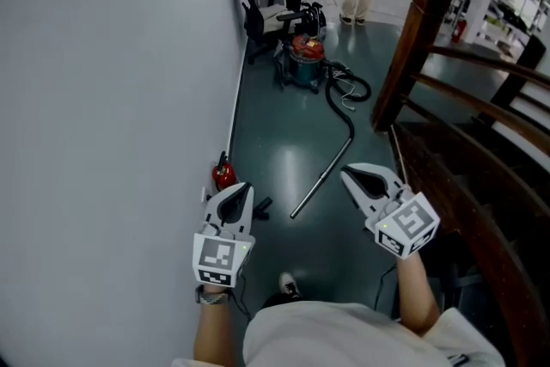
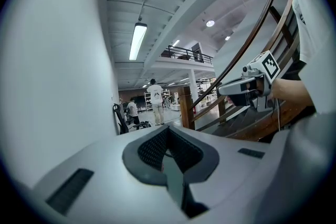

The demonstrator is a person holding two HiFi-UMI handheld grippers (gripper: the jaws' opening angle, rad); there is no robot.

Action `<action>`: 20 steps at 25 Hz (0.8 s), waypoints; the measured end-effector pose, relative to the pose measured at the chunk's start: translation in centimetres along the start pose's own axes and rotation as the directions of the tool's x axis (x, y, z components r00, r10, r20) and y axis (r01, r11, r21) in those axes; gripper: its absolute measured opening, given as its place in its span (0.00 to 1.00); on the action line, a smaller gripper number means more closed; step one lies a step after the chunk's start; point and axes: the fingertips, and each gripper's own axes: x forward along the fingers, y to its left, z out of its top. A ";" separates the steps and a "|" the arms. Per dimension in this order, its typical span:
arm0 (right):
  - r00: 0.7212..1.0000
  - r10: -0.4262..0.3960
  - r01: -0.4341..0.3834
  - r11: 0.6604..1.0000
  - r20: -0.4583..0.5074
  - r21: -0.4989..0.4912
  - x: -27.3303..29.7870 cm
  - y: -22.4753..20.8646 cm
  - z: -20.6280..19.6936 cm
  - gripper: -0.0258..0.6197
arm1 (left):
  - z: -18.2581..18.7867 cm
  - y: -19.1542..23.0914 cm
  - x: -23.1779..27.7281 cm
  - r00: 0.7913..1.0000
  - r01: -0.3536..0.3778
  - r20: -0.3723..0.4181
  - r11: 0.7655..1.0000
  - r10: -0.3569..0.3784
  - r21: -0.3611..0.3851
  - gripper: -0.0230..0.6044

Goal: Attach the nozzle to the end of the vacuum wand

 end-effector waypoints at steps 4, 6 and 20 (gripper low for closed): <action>1.000 -0.004 0.004 1.000 -0.007 0.003 1.4 -0.3 -0.2 0.09 | -0.5 1.3 0.9 1.000 0.010 -0.005 1.000 -0.010 -0.003 0.03; 1.000 -0.007 0.007 1.000 -0.011 0.006 2.0 -0.5 -0.4 0.09 | -0.7 1.7 1.4 1.000 0.016 -0.008 1.000 -0.016 -0.005 0.03; 0.999 -0.006 0.005 1.000 -0.041 -0.016 4.4 0.3 -1.4 0.09 | -2.4 3.5 2.7 0.998 0.065 -0.027 0.998 -0.065 0.001 0.03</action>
